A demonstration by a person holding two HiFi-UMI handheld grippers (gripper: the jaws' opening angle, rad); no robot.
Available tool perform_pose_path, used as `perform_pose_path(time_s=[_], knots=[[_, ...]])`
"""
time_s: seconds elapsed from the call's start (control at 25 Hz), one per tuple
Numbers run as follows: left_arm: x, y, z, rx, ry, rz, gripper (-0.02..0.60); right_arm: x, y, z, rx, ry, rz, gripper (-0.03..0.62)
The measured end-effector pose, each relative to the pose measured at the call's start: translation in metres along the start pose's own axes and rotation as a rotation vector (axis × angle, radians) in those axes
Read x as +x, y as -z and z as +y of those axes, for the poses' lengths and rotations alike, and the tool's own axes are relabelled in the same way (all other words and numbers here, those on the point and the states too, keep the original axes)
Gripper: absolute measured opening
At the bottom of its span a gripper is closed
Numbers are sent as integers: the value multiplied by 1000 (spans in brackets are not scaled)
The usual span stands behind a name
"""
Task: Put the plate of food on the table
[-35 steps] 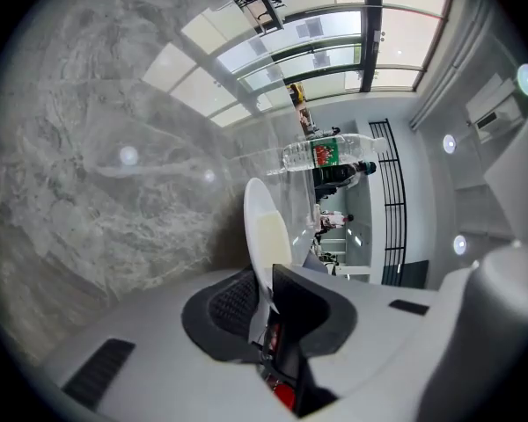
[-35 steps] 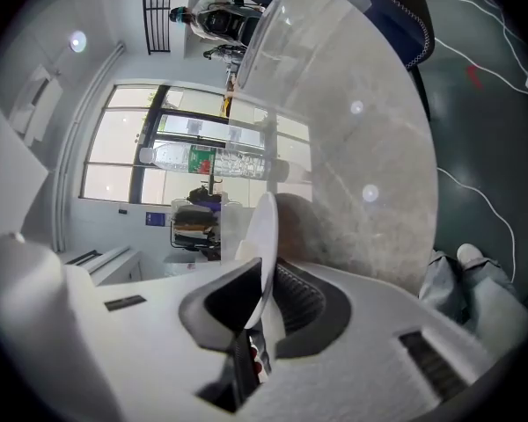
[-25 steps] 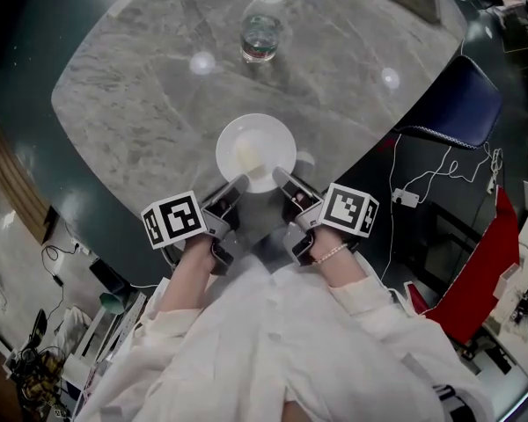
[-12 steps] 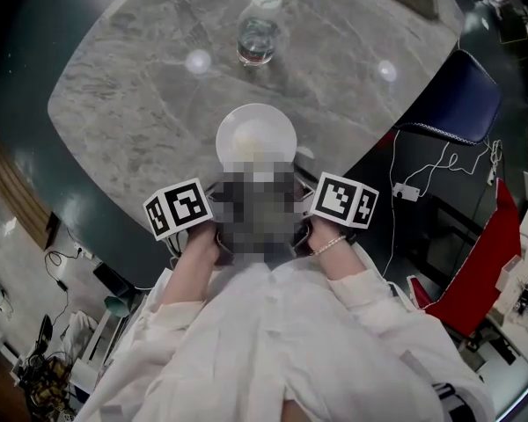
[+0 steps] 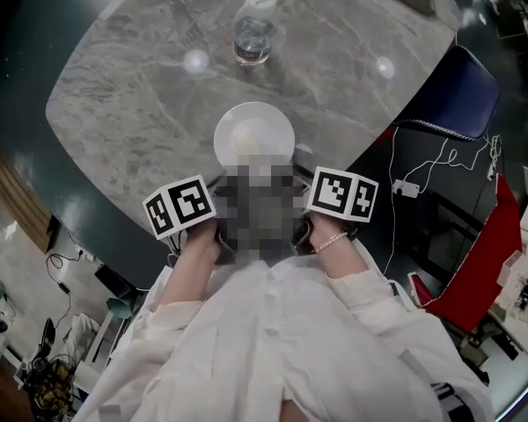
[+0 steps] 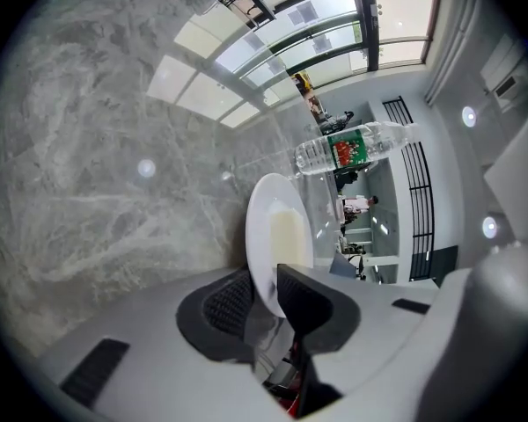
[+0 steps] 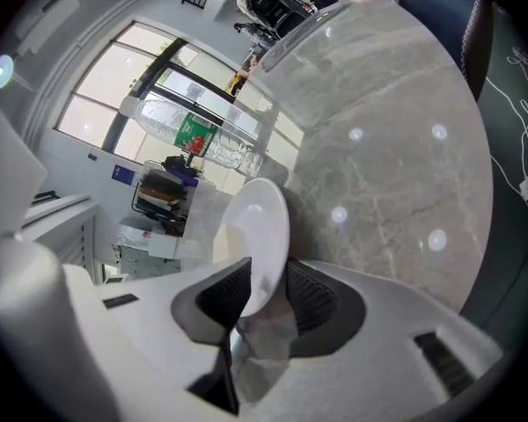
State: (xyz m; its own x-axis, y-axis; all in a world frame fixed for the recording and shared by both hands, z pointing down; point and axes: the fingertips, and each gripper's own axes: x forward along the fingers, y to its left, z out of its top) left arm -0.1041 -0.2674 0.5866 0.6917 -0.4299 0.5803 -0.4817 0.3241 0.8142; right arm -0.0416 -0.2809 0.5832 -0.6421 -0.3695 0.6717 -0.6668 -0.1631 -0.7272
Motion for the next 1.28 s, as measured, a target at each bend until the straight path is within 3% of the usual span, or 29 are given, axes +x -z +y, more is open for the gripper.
perform_pose_path(time_s=[0.76,0.92,1.28], knots=[[-8,0,3,3,-23,31,110,-11,-1,-10,17,14,-46,101],[-11,1,-3,-9,23,50,175,-15,1,-11,11,27,-54,103],[-15,7,-5,-4,18,54,213,-34,3,-15,18,29,-92,101]])
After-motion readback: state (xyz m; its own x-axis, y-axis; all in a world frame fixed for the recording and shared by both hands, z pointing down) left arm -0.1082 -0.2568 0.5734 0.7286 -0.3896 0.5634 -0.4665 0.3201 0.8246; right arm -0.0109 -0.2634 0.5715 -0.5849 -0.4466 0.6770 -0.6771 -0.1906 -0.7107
